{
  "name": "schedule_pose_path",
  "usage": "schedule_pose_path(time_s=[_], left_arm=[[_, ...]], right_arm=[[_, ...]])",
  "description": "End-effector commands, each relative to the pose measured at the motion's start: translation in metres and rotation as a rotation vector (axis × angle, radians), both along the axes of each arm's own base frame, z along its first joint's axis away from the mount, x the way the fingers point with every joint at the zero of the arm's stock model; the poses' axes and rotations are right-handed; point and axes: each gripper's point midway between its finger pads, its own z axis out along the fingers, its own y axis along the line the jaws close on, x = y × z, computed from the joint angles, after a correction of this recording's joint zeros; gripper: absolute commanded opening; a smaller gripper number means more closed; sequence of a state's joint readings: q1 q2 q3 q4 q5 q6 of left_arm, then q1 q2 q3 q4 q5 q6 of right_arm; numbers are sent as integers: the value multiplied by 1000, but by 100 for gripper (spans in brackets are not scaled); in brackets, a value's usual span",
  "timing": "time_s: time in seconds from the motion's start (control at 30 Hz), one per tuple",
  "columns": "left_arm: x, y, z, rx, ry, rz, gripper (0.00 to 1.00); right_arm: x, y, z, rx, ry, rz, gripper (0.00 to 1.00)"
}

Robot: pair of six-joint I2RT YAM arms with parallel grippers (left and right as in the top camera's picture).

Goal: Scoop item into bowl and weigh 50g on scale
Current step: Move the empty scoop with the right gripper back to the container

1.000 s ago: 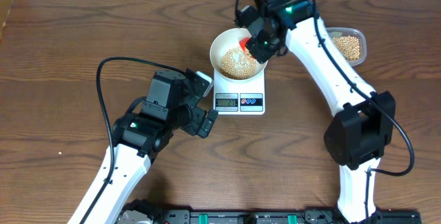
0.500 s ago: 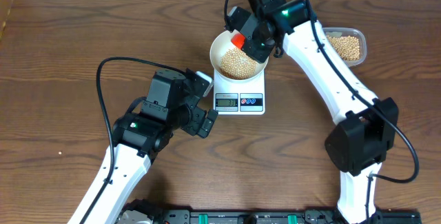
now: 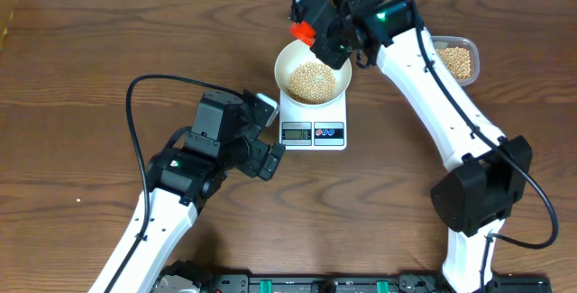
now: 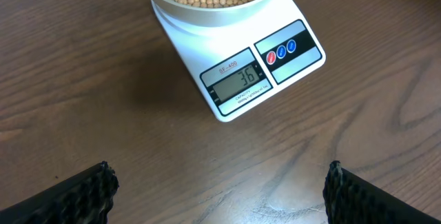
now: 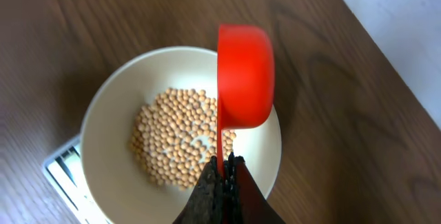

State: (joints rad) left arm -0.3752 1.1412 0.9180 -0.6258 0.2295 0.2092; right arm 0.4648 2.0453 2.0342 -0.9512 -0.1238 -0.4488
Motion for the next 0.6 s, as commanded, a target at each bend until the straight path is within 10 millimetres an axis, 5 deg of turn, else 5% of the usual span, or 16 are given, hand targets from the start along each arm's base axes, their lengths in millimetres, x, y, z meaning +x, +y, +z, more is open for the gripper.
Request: schedule_pose_path(time_s=[0.0,0.27,0.57], left_arm=[[0,2,-4,12,9,11,98],[0,2,-4,12,9,11,98],[0,2,-4,12,9,10,98]], right_arm=[[8,-14,53,146,-53,-138,1],[19,-43,91,321,-54,-310,1],[20,-98,77,329,51,-496,1]])
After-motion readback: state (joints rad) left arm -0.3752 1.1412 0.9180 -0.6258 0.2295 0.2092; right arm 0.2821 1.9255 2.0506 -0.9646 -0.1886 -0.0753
